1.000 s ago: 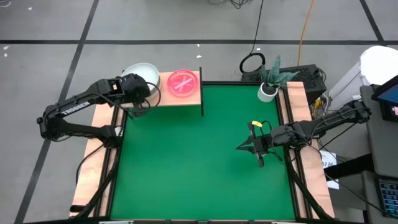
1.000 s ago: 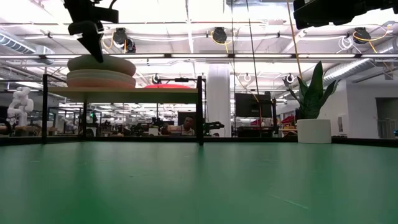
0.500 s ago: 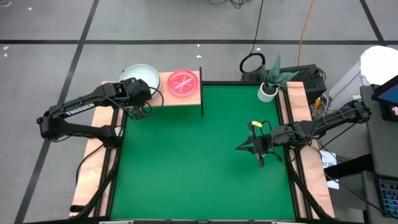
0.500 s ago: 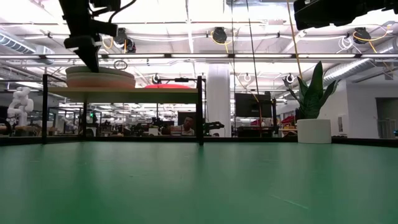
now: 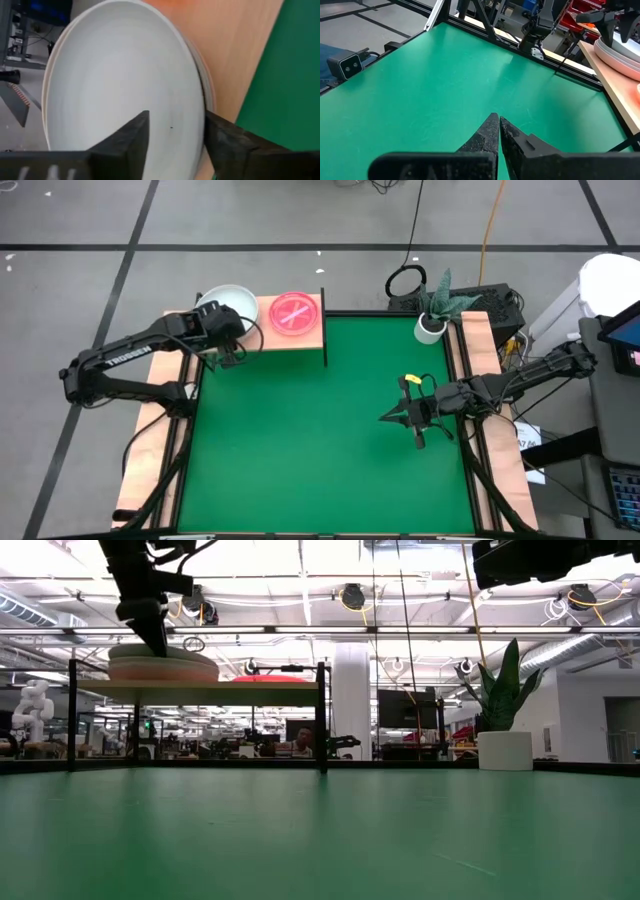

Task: Place and stack plates onto a shelf
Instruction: Stack the gray plate on top of the brown plate on the shelf, then return to Home Position

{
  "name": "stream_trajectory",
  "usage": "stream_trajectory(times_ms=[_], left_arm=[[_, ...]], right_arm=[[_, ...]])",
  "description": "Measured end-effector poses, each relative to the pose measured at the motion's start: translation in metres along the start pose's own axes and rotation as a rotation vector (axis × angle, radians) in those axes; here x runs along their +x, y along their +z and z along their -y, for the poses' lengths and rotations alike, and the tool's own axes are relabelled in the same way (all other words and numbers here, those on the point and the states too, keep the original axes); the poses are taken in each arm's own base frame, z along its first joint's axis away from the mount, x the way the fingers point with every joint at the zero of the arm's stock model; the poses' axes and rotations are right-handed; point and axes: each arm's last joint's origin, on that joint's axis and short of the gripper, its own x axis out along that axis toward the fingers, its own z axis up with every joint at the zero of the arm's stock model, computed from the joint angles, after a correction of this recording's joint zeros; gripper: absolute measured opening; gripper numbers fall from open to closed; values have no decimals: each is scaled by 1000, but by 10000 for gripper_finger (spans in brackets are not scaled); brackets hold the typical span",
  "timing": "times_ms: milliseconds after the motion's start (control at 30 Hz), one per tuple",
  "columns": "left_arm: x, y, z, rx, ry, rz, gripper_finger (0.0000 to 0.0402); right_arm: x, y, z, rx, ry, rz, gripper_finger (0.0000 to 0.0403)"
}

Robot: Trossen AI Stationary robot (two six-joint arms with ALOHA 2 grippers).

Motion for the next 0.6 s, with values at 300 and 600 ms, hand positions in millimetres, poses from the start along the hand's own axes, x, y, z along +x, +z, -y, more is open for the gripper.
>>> stream_trajectory(times_ms=[300,600], left_arm=[[-24,-9,0,-49,6,130,225],[-56,-28,1,-221,-148,315,225]], right_arm=[[0,0,0,11,-1,1,0],[0,0,0,26,-1,0,0]])
